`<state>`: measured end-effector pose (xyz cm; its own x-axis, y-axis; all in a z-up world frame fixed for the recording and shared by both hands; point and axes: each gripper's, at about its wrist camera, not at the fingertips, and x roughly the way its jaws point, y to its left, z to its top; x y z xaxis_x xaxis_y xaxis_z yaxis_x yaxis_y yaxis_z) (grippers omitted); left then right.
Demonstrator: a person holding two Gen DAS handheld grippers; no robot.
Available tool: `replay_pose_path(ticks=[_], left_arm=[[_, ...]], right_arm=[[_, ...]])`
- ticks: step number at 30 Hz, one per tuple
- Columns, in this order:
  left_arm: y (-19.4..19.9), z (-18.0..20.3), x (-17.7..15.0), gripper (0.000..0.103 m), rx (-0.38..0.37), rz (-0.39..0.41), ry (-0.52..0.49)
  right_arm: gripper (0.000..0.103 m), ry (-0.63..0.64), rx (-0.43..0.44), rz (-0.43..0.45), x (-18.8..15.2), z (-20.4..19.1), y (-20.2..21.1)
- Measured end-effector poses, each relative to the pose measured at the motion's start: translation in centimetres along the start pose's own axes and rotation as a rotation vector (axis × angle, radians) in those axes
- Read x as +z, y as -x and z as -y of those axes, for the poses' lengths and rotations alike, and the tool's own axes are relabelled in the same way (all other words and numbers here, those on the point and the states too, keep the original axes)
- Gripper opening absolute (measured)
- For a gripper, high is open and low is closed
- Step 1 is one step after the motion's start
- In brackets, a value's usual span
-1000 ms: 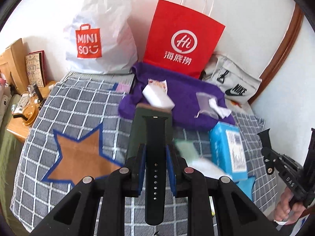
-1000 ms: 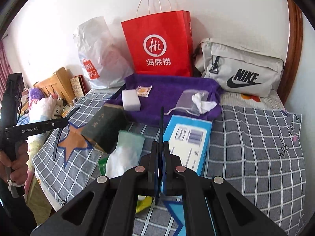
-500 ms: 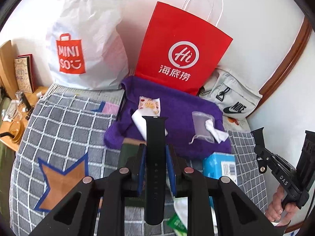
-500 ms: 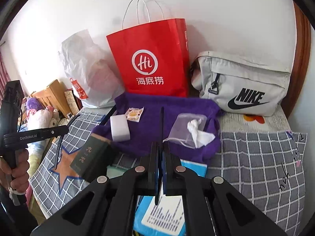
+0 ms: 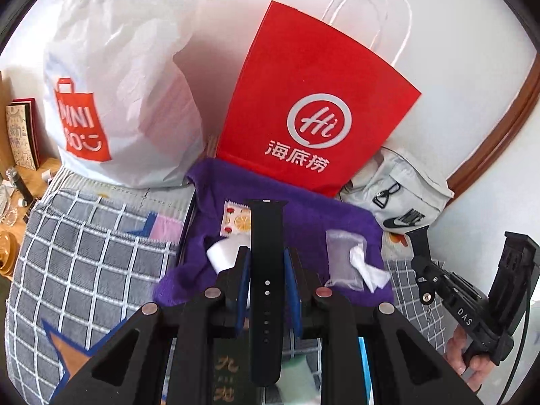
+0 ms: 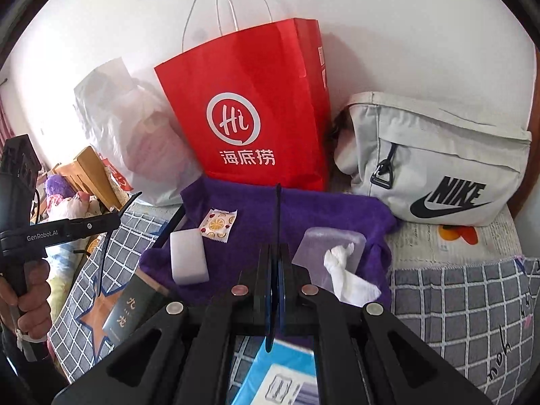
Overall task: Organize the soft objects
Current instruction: 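Carry the watch strap in the left tool over the purple towel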
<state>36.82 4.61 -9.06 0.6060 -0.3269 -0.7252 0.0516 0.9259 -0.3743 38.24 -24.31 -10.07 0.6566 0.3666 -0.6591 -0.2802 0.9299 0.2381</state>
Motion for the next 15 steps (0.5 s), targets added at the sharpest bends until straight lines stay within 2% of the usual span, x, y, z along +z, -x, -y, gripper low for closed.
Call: replay_pose_path(ticks=[6,15], left_arm=[[-2.9,-0.3,1.4,0.02,0.005,-0.033,0.017],[-7.8,-0.5,3.0,0.02,0.012,-0.07,0.033]], right_arm=[[0.003,-0.011,0.009,-0.025,0.9,1.0,-2.6],[0.004,-0.079,0.019,-0.131,-0.5,3.9,-7.4]])
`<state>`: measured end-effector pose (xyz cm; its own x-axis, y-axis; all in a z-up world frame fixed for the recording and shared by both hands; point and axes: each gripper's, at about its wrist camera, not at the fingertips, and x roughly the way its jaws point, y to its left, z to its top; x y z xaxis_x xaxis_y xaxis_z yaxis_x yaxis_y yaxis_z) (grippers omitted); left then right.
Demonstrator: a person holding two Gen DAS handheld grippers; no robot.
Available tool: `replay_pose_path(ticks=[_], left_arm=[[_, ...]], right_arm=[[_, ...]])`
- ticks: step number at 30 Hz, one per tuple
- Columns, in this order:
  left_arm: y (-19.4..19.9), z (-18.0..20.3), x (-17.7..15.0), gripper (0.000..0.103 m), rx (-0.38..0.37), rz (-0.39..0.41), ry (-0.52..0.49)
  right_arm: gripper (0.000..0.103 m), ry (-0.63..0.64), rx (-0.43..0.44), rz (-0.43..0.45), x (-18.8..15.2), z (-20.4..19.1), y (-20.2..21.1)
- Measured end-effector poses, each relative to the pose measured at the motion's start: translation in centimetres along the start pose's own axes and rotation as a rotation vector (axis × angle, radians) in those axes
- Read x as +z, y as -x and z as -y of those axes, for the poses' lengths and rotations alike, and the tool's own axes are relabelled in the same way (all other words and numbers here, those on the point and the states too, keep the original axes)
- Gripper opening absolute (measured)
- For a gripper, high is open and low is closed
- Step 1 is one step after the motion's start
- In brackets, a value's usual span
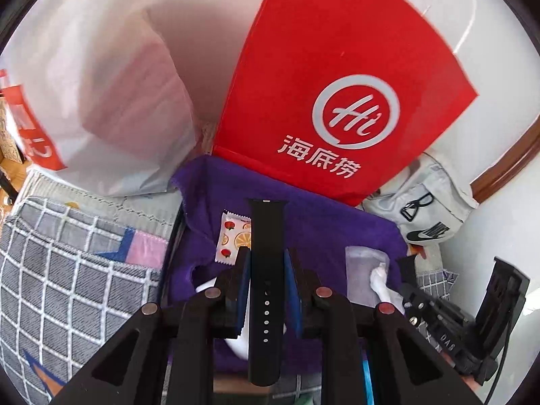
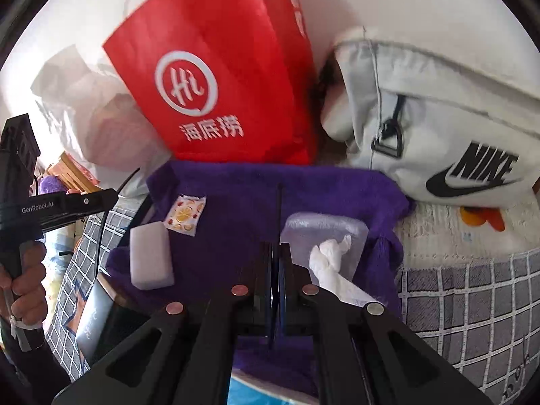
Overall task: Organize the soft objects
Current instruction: 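Carry the watch strap in the left tool over the purple towel, then lower the watch strap onto the towel and open the left tool, then grasp the green snack packet with the left tool while the right tool grasps the white glove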
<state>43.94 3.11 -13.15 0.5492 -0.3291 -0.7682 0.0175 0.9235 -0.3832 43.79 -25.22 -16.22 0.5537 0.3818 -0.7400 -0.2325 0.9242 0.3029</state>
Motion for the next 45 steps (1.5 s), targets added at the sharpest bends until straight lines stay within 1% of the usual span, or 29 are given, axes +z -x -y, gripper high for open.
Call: replay_pose_path(ticks=[2,5,8,10,14,17,20,23,26,27,28,29,30,31,32,34,37,39,40,42,45], left_arm=[[-1.0,0.1,0.3,0.02,0.005,-0.018,0.003],[-2.5,-0.1,0.7,0.02,0.017,-0.035,0.016],[-3.7,-0.6,0.9,0.02,0.015,-0.056,0.029],[-4.5,-0.9,1.0,0.02,0.028,-0.066,0.034],[-5.7,-1.2,1.0,0.02,0.025,-0.091,0.051],[-6.7,-1.0,0.9,0.02,0.035,-0.126,0.028],[-7.4,-1.2,0.7,0.02,0.043,-0.137,0.033],[-7.8,-1.2,0.7,0.02,0.042,-0.152,0.035],[-7.9,-1.3,0.7,0.02,0.02,-0.176,0.041],[-7.7,-1.3,0.7,0.022,0.011,-0.182,0.044],[-7.5,-1.5,0.7,0.028,0.009,-0.185,0.047],[-7.2,-1.5,0.7,0.034,0.012,-0.181,0.049],[-6.8,-1.5,0.6,0.037,0.016,-0.176,0.048],[-6.3,-1.7,0.4,0.039,0.019,-0.171,0.042],[-5.7,-1.7,0.2,0.039,0.023,-0.163,0.038],[-4.7,-1.6,-0.1,0.039,0.029,-0.157,0.037],[-2.7,-1.6,-0.6,0.04,0.045,-0.148,0.034],[-1.1,-1.7,-1.0,0.046,0.053,-0.141,0.036],[-0.2,-1.8,-1.2,0.048,0.055,-0.133,0.038],[1.6,-1.8,-2.0,0.048,0.062,-0.109,0.032],[3.9,-1.9,-3.5,0.048,0.071,-0.096,0.011]], right_arm=[[0.004,-0.026,0.003,-0.04,-0.3,0.8,-1.2],[0.004,-0.031,-0.006,-0.091,-0.5,1.3,-2.3],[0.004,-0.038,0.009,-0.107,-0.8,1.6,-2.8],[0.004,-0.042,0.014,-0.121,-0.9,1.8,-3.0],[0.006,-0.021,-0.006,-0.144,-1.1,1.7,-3.6],[0.006,-0.026,-0.008,-0.153,-1.2,1.8,-4.0],[0.006,-0.009,-0.019,-0.171,-1.5,1.7,-4.5],[0.006,-0.016,-0.024,-0.182,-1.5,2.0,-4.9],[0.006,-0.016,-0.021,-0.183,-1.6,2.2,-4.9],[0.008,-0.017,-0.025,-0.182,-1.5,2.3,-4.9],[0.014,-0.015,-0.025,-0.178,-1.5,2.3,-4.7],[0.017,-0.005,-0.025,-0.164,-1.4,2.2,-4.4],[0.027,0.003,-0.025,-0.15,-1.4,2.1,-3.8],[0.041,0.01,-0.023,-0.135,-1.3,2.0,-3.3],[0.045,0.014,-0.023,-0.12,-1.1,1.8,-2.8],[0.047,0.025,-0.039,-0.068,-0.9,1.5,-1.3],[0.05,0.028,-0.042,-0.028,-0.7,0.9,0.6],[0.05,0.015,-0.03,-0.011,-0.8,0.4,1.8],[0.05,0.013,-0.018,-0.004,-1.1,0.0,2.5],[0.05,0.027,-0.005,0.009,-1.7,-1.1,3.8],[0.05,0.07,-0.016,0.024,-3.3,-3.1,5.6]])
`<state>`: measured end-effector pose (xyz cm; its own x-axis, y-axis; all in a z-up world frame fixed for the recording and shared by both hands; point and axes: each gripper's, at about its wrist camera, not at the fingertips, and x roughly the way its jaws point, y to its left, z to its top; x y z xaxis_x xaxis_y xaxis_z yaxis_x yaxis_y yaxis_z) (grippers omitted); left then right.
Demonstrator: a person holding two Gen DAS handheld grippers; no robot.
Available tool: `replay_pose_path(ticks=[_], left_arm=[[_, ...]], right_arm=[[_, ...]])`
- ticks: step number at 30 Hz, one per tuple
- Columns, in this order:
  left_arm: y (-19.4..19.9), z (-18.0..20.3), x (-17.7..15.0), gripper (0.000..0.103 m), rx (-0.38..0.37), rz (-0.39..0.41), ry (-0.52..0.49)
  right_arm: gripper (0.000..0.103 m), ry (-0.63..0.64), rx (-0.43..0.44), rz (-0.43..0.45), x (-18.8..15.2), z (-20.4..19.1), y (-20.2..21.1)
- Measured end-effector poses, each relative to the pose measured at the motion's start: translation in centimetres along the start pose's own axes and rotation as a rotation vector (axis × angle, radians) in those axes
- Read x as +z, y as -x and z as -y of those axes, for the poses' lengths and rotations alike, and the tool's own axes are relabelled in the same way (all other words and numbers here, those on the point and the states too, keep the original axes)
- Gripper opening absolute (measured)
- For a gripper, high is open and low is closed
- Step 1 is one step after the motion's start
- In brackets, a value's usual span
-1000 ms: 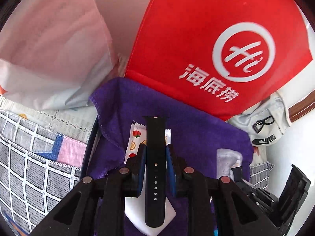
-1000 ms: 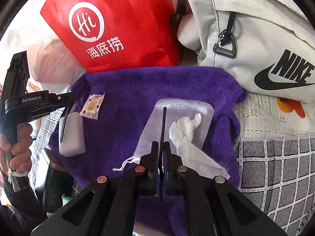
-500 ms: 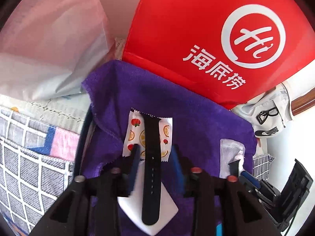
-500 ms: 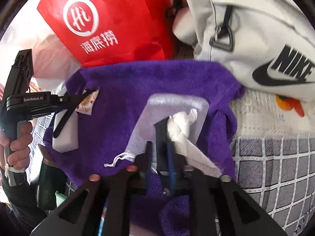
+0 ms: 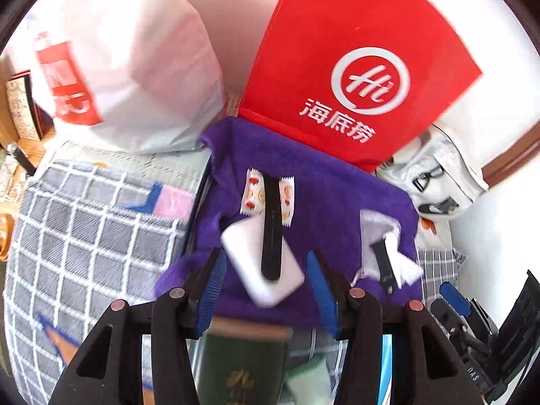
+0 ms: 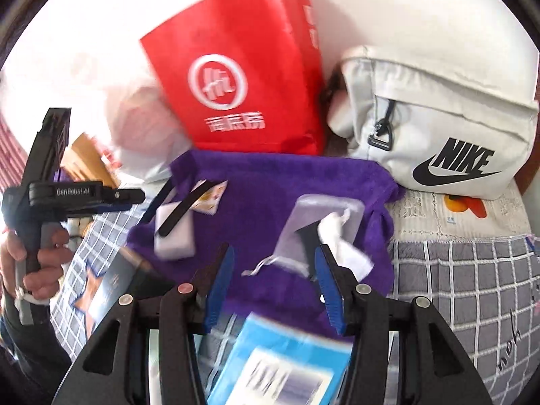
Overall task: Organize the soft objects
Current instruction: 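Grasp the green snack packet with the left tool while the right tool grasps the white glove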
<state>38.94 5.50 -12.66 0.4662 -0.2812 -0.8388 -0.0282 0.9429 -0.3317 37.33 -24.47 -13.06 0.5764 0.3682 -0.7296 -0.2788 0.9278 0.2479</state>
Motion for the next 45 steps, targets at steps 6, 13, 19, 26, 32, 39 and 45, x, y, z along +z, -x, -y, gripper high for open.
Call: replay_pose_path(ticks=[6,13,19,26,32,39,45], left_arm=[[2.3,-0.7,-3.7,0.048,-0.009,-0.011,0.005],[4.7,-2.0,-7.8,0.048,-0.055,-0.036,-0.003],[5.8,-3.1,-10.9,0.048,-0.067,-0.041,-0.011],[6.9,-3.3,-13.9,0.048,-0.063,-0.032,-0.031],[7.7,-3.3,-16.1,0.048,-0.065,-0.039,-0.03],[8.0,-2.4,-18.8,0.048,-0.077,-0.064,-0.039],[7.1,0.0,-21.0,0.049,-0.095,-0.081,-0.054]], right_arm=[[0.05,0.044,0.036,-0.047,-4.7,-4.0,1.9],[0.047,0.09,0.107,-0.122,-10.0,-9.0,2.4],[0.017,0.168,0.027,-0.199,-13.3,-12.2,2.1],[0.009,0.179,0.032,-0.093,-13.5,-13.3,5.3],[0.009,0.13,0.097,0.047,-11.6,-13.3,9.9],[0.009,0.107,0.099,0.125,-12.4,-12.7,13.5],[0.009,0.077,0.042,0.137,-15.6,-10.1,15.9]])
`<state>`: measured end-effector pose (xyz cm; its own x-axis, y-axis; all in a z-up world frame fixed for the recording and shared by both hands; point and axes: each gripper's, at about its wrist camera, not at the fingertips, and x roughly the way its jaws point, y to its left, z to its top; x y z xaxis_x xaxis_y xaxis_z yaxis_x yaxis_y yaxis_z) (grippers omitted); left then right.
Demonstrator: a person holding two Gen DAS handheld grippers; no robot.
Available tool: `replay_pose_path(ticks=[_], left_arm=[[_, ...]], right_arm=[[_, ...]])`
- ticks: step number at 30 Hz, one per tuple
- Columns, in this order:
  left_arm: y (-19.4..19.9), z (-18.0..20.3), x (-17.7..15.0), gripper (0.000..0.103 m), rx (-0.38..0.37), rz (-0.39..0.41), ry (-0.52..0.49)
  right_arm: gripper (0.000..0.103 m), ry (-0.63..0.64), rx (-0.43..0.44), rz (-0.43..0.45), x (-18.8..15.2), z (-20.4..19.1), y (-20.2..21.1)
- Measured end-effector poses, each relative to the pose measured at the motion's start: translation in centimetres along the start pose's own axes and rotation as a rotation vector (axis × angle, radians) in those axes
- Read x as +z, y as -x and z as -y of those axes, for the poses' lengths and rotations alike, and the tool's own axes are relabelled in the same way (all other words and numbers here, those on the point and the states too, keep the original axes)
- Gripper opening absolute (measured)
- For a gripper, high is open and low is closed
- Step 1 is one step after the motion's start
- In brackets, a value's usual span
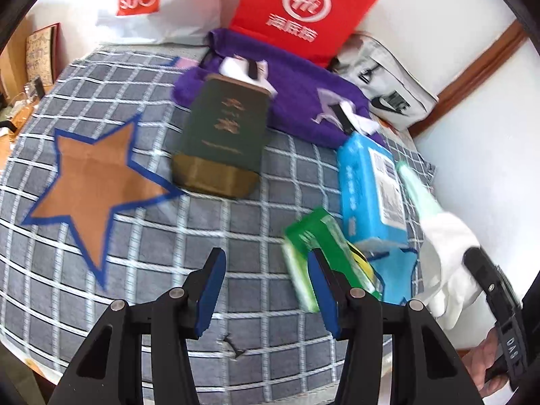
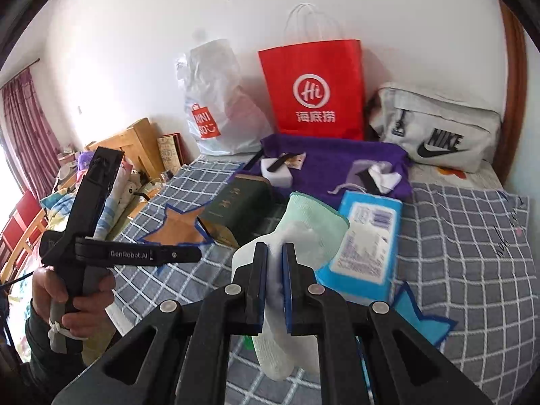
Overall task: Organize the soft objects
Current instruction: 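Grasp the green snack packet with the left tool while the right tool grasps the white glove, then lift the green packet with the left tool while the right tool lifts the white glove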
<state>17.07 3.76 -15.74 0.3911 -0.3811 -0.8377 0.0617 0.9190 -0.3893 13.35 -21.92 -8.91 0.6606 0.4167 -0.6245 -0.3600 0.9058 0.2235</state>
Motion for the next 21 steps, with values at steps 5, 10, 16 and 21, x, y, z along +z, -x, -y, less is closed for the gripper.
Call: replay_pose_path(ticks=[5,10,16,21], left_arm=[[-1.9,3.1,-1.8,0.049,-0.029,0.001,-0.041],[-3.7,5.2,-2.8,0.049,-0.007,0.004,-0.053],[-5.8,5.7,-2.4,0.049,0.068,-0.015,-0.02],[-6.1,6.5,-1.6,0.053,0.095,-0.003,-0.022]], right_arm=[[0.009,0.005,-0.059,-0.012,-3.2,2.1,2.1],[0.009,-0.005,-0.059,-0.065,-6.8,4.2,2.1],[0.013,-0.039,-0.08,-0.146,-10.3,6.4,-1.3],[0.017,-0.036,-0.052,-0.205,-11.5,7.0,-3.6]])
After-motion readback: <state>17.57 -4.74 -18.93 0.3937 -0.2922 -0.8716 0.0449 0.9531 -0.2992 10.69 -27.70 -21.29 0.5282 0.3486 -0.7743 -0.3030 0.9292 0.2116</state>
